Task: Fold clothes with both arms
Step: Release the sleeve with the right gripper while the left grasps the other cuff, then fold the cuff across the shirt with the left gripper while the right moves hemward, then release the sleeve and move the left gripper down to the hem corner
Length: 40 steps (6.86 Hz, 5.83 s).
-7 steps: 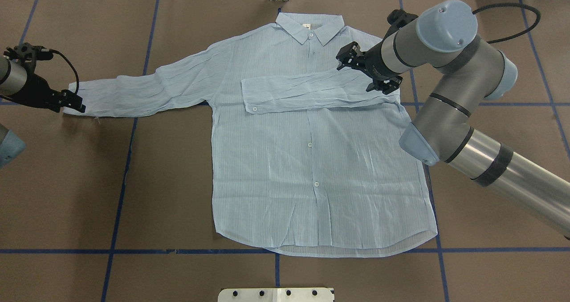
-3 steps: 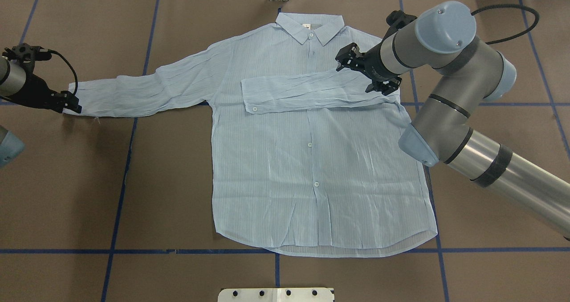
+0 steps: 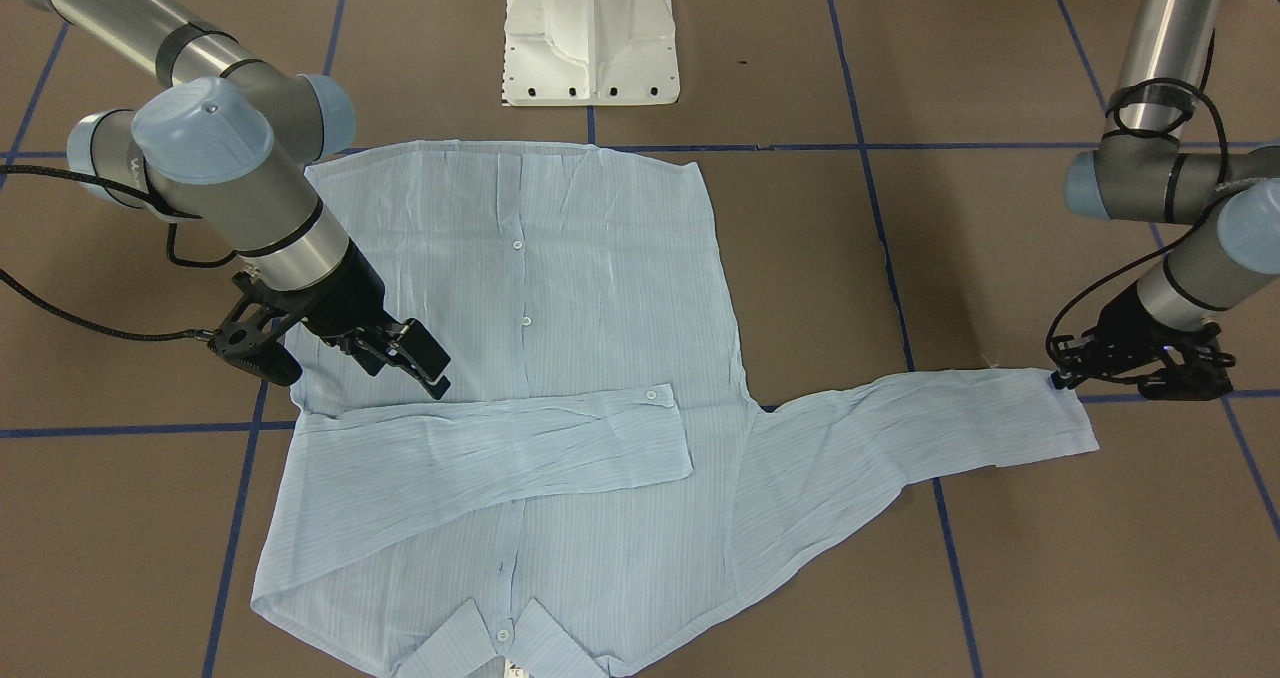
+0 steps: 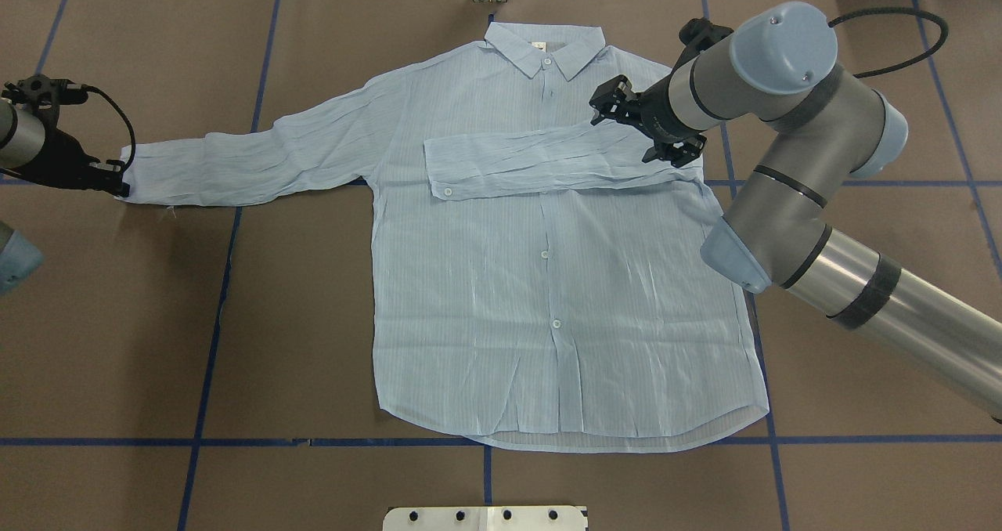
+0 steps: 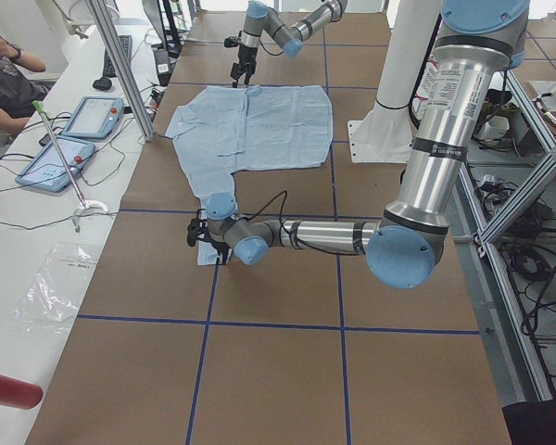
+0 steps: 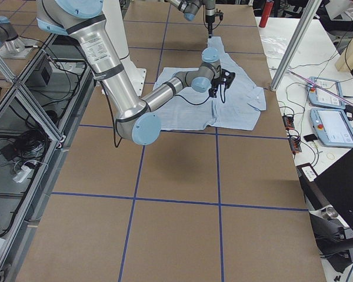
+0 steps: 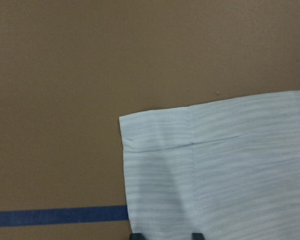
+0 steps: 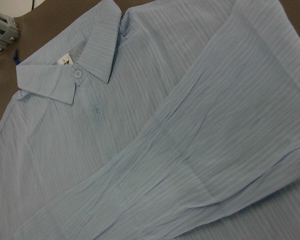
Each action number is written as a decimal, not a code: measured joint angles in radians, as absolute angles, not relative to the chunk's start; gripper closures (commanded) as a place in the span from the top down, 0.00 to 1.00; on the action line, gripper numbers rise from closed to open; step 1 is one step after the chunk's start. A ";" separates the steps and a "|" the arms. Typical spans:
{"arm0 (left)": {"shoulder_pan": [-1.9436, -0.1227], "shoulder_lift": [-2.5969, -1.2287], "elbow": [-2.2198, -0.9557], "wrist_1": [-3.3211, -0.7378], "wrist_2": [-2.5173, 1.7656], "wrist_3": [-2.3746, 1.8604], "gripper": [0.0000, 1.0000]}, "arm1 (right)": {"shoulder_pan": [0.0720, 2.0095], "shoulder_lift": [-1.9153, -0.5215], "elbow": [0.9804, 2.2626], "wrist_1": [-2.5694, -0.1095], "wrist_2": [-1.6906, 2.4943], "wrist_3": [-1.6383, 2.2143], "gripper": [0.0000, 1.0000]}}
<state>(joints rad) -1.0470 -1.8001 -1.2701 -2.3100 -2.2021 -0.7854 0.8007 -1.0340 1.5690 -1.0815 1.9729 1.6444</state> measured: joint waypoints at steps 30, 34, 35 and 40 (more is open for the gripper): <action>-0.633 -2.234 -1.724 -2.084 -1.858 -1.523 0.78 | 0.646 -1.466 1.907 -1.073 1.822 1.710 0.98; -0.653 -2.195 -1.749 -2.078 -1.853 -1.495 0.78 | 0.483 -1.685 2.059 -1.078 1.795 1.903 0.95; -0.654 -2.194 -1.749 -2.078 -1.852 -1.495 0.78 | 0.452 -1.712 2.067 -1.078 1.785 1.931 0.94; -0.659 -2.195 -1.749 -2.078 -1.850 -1.496 0.78 | 0.355 -1.741 2.060 -1.080 1.742 1.995 0.91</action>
